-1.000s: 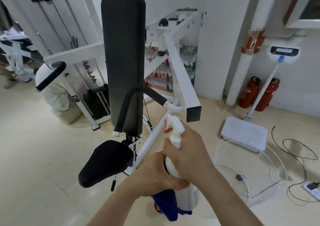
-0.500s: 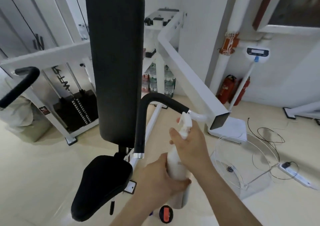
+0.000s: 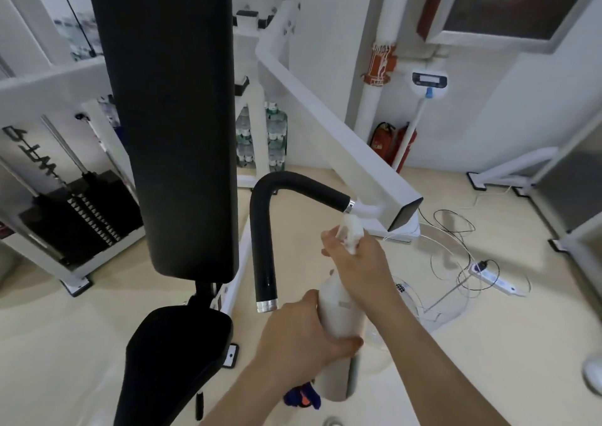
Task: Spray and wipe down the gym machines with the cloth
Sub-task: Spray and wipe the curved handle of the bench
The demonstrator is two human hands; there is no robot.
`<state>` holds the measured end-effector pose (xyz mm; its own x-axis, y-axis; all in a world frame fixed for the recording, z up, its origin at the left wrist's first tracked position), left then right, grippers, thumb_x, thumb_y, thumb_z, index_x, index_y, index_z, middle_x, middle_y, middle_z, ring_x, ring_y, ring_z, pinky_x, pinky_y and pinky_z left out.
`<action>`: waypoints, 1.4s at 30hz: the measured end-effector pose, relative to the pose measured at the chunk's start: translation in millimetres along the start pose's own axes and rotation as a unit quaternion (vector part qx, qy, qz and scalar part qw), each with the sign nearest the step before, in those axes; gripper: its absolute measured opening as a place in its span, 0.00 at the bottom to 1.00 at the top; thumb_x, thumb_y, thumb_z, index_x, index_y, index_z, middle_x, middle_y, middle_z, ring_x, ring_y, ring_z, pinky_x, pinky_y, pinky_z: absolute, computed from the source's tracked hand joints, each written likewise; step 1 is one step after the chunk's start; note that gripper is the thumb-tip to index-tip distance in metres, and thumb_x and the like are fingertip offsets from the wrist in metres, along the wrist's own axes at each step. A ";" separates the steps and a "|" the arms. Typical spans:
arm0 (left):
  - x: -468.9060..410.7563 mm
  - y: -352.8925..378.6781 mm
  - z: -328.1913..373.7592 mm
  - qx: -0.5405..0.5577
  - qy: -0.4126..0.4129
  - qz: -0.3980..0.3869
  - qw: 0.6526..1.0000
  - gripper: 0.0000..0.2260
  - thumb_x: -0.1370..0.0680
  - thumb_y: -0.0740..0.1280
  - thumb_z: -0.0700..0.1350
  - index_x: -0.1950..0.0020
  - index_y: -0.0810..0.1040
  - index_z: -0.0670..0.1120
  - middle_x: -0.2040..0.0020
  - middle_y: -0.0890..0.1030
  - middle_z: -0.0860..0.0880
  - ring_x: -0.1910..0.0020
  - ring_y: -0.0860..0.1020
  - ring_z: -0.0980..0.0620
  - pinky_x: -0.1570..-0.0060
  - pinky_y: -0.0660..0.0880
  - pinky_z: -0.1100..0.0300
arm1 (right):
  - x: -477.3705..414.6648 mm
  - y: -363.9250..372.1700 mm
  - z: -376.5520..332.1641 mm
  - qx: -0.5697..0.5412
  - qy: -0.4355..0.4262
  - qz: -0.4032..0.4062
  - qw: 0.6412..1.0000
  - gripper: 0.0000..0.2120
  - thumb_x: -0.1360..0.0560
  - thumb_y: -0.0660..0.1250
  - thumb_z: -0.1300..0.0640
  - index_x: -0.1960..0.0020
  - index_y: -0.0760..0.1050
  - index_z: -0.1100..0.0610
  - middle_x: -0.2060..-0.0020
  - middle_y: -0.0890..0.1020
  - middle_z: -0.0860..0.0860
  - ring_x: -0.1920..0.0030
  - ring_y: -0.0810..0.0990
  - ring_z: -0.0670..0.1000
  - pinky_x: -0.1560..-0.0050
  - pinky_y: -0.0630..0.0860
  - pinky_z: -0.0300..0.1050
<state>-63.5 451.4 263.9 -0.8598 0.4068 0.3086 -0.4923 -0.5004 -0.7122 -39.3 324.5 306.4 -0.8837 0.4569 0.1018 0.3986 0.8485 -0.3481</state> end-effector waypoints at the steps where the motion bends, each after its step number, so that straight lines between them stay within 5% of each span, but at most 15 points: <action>1: 0.5 -0.5 -0.4 -0.005 0.000 -0.001 1.000 0.28 0.39 0.69 0.69 0.46 0.70 0.56 0.54 0.80 0.57 0.55 0.80 0.58 0.52 0.78 0.57 | 0.4 0.9 0.7 0.000 0.001 0.000 1.000 0.14 0.24 0.68 0.45 0.55 0.78 0.56 0.62 0.84 0.52 0.59 0.86 0.49 0.54 0.82 0.53; 5: 3.6 -4.2 -9.2 -0.015 -0.009 0.012 1.000 0.27 0.38 0.69 0.69 0.47 0.69 0.56 0.57 0.80 0.57 0.56 0.80 0.58 0.54 0.79 0.58 | 10.8 11.1 -2.5 0.036 -0.012 -0.002 0.999 0.17 0.22 0.66 0.48 0.59 0.76 0.62 0.66 0.84 0.57 0.69 0.84 0.41 0.64 0.75 0.37; 11: 11.4 -9.8 -22.3 -0.006 -0.050 0.038 0.998 0.27 0.40 0.68 0.70 0.50 0.70 0.55 0.59 0.79 0.55 0.59 0.80 0.56 0.56 0.79 0.56 | 10.0 35.9 -10.6 0.026 -0.048 -0.107 0.993 0.09 0.24 0.70 0.47 0.53 0.77 0.53 0.63 0.82 0.48 0.65 0.80 0.46 0.58 0.77 0.43; 18: 20.4 -15.4 -25.1 0.016 -0.070 0.071 0.995 0.27 0.40 0.67 0.71 0.50 0.71 0.56 0.59 0.79 0.55 0.59 0.80 0.56 0.56 0.79 0.56 | 13.1 40.5 -22.6 0.082 -0.077 -0.104 0.988 0.17 0.24 0.67 0.42 0.61 0.76 0.55 0.68 0.85 0.50 0.64 0.83 0.44 0.56 0.77 0.41; 24: 26.7 -13.9 -28.5 0.017 -0.056 0.062 0.996 0.26 0.37 0.68 0.71 0.47 0.70 0.56 0.58 0.78 0.58 0.55 0.80 0.57 0.52 0.77 0.58 | 16.8 49.8 -14.2 0.050 -0.041 -0.276 0.959 0.18 0.32 0.71 0.38 0.47 0.76 0.45 0.49 0.84 0.41 0.47 0.83 0.46 0.39 0.76 0.52; 29: 32.6 2.5 -32.2 0.073 -0.056 0.003 0.996 0.32 0.38 0.68 0.71 0.39 0.68 0.59 0.55 0.81 0.58 0.60 0.82 0.55 0.57 0.80 0.53 | 32.6 41.3 -4.3 0.072 -0.061 -0.221 0.971 0.11 0.28 0.70 0.43 0.50 0.73 0.45 0.63 0.85 0.52 0.60 0.85 0.50 0.48 0.80 0.52; 33: 34.6 11.7 -34.0 0.083 -0.025 -0.050 0.995 0.28 0.39 0.70 0.70 0.46 0.75 0.57 0.57 0.82 0.60 0.63 0.80 0.60 0.56 0.79 0.57 | 42.9 39.2 6.9 0.126 -0.060 -0.213 0.967 0.07 0.25 0.70 0.46 0.54 0.73 0.47 0.66 0.84 0.51 0.64 0.83 0.48 0.55 0.79 0.48; 36: 35.4 15.1 -42.2 0.083 -0.011 -0.109 0.991 0.21 0.35 0.74 0.63 0.48 0.79 0.54 0.65 0.76 0.60 0.69 0.74 0.64 0.61 0.73 0.65 | 48.0 38.3 15.8 0.149 -0.047 -0.247 0.956 0.06 0.26 0.70 0.49 0.52 0.74 0.46 0.67 0.84 0.49 0.65 0.83 0.46 0.53 0.80 0.49; 38: 33.4 14.8 -55.4 0.055 -0.006 -0.142 0.988 0.17 0.31 0.75 0.53 0.44 0.78 0.56 0.58 0.75 0.61 0.62 0.74 0.65 0.57 0.72 0.68 | 50.7 38.4 20.5 0.151 -0.039 -0.269 0.950 0.07 0.28 0.70 0.48 0.51 0.74 0.44 0.66 0.84 0.49 0.63 0.84 0.48 0.51 0.80 0.51; 42: 29.8 -0.4 -92.0 0.048 -0.059 -0.103 0.992 0.28 0.29 0.69 0.35 0.38 0.72 0.62 0.45 0.72 0.57 0.49 0.72 0.61 0.54 0.72 0.71 | 55.2 42.1 22.6 0.192 -0.041 -0.293 0.936 0.04 0.26 0.69 0.50 0.53 0.75 0.48 0.66 0.83 0.51 0.65 0.84 0.46 0.54 0.81 0.47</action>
<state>-76.5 534.0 215.4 -0.7472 0.4189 0.5159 -0.6644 -0.4893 -0.5650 -76.8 379.4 276.3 -0.9451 -0.0914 0.3138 -0.2636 0.7808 -0.5665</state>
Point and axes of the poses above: each hand's wrist, its own x-axis away from the middle knuckle, its own y-axis out of the palm, z = x × y, the point moved 6 cm from there along -x, towards the middle knuckle
